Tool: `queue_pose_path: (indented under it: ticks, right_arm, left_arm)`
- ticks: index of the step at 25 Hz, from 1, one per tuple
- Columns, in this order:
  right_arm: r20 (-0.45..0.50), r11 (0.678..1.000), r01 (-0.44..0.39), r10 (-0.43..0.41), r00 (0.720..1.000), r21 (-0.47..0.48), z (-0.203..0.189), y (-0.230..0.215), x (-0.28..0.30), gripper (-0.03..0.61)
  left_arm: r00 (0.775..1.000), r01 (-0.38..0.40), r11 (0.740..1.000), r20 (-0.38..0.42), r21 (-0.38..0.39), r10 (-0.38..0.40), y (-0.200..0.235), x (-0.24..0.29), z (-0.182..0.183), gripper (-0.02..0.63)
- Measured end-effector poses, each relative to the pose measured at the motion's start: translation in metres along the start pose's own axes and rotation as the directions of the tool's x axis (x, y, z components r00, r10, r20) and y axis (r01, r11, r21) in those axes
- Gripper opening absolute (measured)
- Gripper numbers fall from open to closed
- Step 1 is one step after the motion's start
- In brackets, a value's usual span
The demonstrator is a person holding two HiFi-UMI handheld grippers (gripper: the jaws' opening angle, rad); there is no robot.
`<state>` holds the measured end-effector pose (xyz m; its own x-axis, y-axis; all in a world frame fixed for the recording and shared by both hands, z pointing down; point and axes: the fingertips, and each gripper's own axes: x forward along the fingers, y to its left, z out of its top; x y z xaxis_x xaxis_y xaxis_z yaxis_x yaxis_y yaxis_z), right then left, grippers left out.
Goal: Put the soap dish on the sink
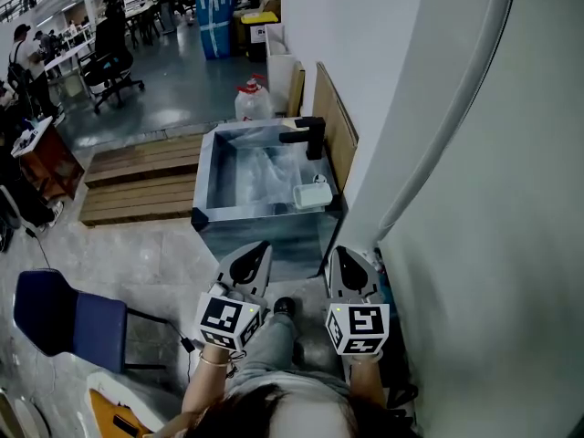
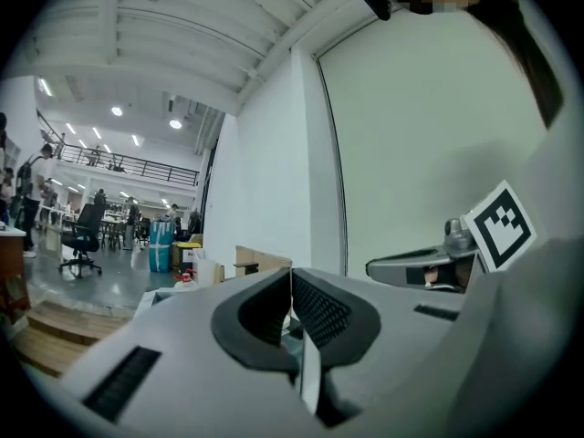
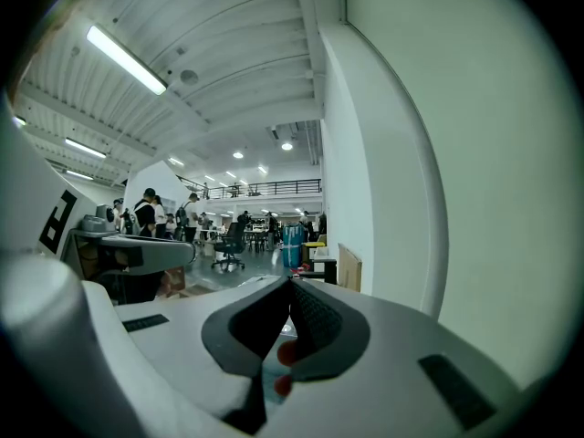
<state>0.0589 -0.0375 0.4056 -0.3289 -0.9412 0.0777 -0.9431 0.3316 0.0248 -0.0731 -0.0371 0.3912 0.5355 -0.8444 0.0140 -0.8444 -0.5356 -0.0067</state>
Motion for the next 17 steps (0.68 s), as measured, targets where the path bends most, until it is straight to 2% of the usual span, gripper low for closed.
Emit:
queue_pose_path:
  ticks: [17]
  right_arm:
    - [-0.018, 1.0, -0.008, 0.008, 1.0, -0.005, -0.004, -0.006, 0.0, 0.026]
  left_arm:
    - [0.999, 0.041, 0.999, -0.017, 0.01, -0.041, -0.019, 0.013, -0.002, 0.009]
